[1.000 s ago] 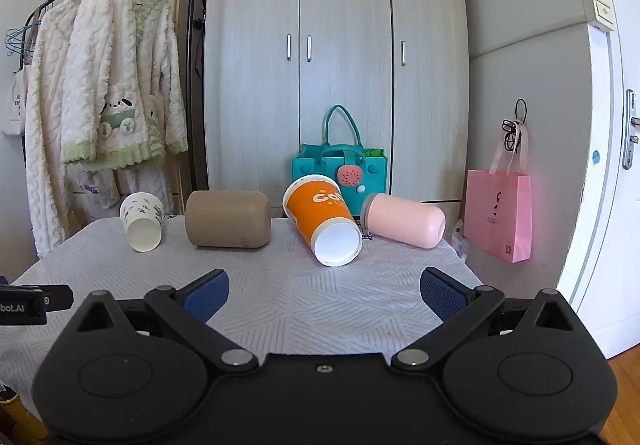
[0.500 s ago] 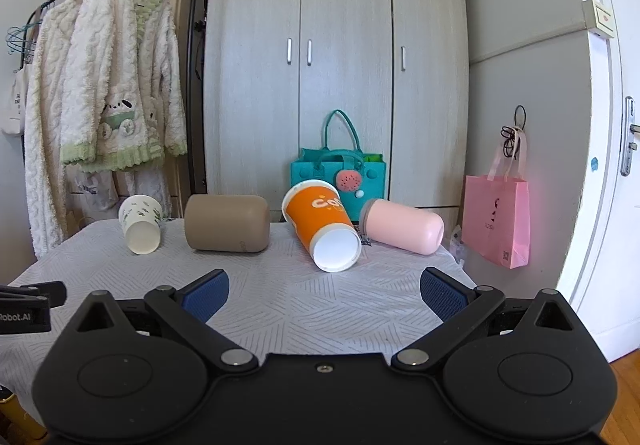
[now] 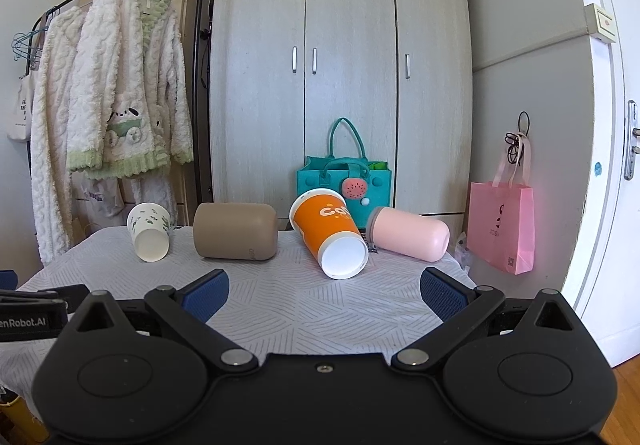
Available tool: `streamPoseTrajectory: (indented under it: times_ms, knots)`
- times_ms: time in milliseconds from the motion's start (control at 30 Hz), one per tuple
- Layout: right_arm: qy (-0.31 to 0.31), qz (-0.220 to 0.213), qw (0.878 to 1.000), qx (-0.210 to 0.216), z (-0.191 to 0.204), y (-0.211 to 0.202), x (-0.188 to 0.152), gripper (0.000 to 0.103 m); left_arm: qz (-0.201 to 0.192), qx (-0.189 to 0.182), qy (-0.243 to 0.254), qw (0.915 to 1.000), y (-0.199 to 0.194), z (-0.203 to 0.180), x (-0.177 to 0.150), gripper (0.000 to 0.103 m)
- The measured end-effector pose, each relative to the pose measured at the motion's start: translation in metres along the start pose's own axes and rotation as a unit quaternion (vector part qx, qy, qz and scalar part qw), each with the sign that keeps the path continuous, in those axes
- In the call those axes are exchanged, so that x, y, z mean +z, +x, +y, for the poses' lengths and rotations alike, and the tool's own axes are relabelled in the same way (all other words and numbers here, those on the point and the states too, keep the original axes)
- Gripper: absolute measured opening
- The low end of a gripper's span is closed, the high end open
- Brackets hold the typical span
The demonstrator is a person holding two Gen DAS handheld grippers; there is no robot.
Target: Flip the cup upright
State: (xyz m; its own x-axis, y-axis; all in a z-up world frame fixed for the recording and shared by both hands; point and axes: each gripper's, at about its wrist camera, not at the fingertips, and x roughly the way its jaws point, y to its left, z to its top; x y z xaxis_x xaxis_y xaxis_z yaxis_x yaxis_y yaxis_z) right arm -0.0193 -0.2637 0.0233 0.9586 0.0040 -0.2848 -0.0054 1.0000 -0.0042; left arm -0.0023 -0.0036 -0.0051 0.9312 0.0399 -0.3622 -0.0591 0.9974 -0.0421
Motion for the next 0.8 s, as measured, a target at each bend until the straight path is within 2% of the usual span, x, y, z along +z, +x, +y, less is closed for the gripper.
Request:
streamPoseTrajectory:
  times_ms: [167,300,433,500,567,667,800]
  knots:
    - [0.001,0.001,1.0,-0.003,-0.001,-0.001,0.0,0.103,-0.021,-0.005,-0.019,0.9996,-0.005,0.008,0.0,0.103]
    - [0.006,-0.001,1.0,-0.002,-0.003,-0.002,-0.001,0.103,-0.047,0.014,0.002,0.9988,-0.011,0.005,-0.001,0.103]
    - [0.006,-0.002,1.0,0.0,-0.002,-0.002,-0.002,0.103,-0.057,0.022,0.028,0.9977,-0.014,-0.002,-0.002,0.103]
    - [0.009,-0.007,1.0,0.002,0.0,-0.002,-0.001,0.103,-0.063,0.013,0.036,0.9972,-0.015,-0.004,-0.004,0.103]
    - [0.009,-0.015,1.0,0.004,0.002,-0.006,-0.003,0.103,-0.069,-0.012,0.042,0.9966,-0.017,-0.005,-0.006,0.103]
    - [0.004,-0.017,1.0,0.006,0.007,-0.008,-0.005,0.103,-0.059,-0.04,0.032,0.9969,-0.015,-0.004,-0.008,0.103]
    - [-0.001,-0.01,1.0,0.008,0.01,-0.008,-0.009,0.103,-0.052,-0.034,0.037,0.9974,-0.013,-0.003,-0.011,0.103]
